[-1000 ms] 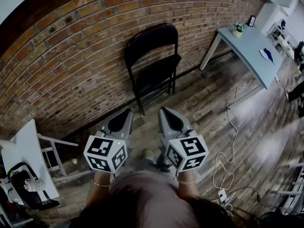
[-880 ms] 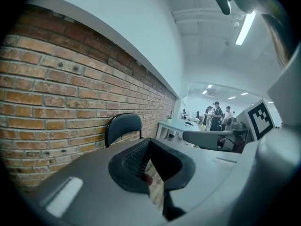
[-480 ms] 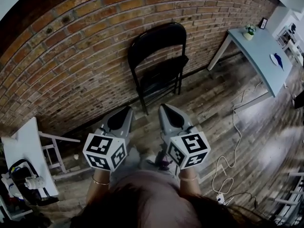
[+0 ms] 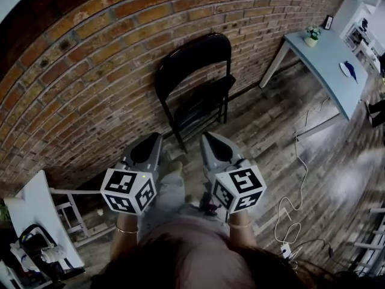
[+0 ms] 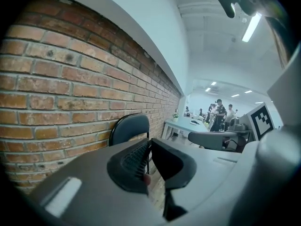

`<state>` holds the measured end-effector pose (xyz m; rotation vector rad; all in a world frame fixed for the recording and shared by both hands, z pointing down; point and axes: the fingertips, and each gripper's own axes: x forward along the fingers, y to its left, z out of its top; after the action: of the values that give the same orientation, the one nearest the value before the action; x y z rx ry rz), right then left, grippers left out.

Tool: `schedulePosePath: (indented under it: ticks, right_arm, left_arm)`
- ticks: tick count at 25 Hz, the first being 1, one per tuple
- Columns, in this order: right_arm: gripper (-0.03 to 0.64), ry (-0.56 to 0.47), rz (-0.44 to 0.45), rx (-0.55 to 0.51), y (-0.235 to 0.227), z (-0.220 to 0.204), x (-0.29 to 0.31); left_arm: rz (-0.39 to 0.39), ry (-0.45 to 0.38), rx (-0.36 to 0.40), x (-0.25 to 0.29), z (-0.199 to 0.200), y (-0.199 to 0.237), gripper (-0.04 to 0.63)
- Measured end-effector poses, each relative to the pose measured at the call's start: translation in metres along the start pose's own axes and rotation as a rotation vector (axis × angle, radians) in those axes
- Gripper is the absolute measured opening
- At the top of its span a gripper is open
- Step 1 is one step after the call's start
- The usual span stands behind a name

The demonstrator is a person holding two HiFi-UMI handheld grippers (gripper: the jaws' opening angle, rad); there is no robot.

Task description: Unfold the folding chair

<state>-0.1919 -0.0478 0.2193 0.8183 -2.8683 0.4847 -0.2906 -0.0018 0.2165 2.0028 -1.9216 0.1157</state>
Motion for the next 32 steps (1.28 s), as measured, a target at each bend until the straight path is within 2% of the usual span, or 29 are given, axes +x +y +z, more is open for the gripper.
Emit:
schedulePosePath:
  ticks: [9, 10, 15, 32]
  right_arm:
    - [0.0, 0.027, -0.076, 0.044, -0.034, 0.001, 0.062]
    - [0.032, 0.032, -0.079, 0.054, -0.038, 0.001, 0.069]
    - [0.048, 0.049, -0.117, 0.09, -0.059, -0.002, 0.1]
    - [0.109, 0.141, -0.238, 0.224, -0.12, -0.035, 0.172]
  left_arm:
    - [-0.032, 0.033, 0.015, 0.06, 0.025, 0.056, 0.032]
    - [-0.037, 0.04, 0.017, 0.066, 0.026, 0.062, 0.034]
    - [-0.057, 0.074, 0.028, 0.097, 0.032, 0.087, 0.055]
    - [-0.125, 0.21, 0.069, 0.189, 0.031, 0.139, 0.144]
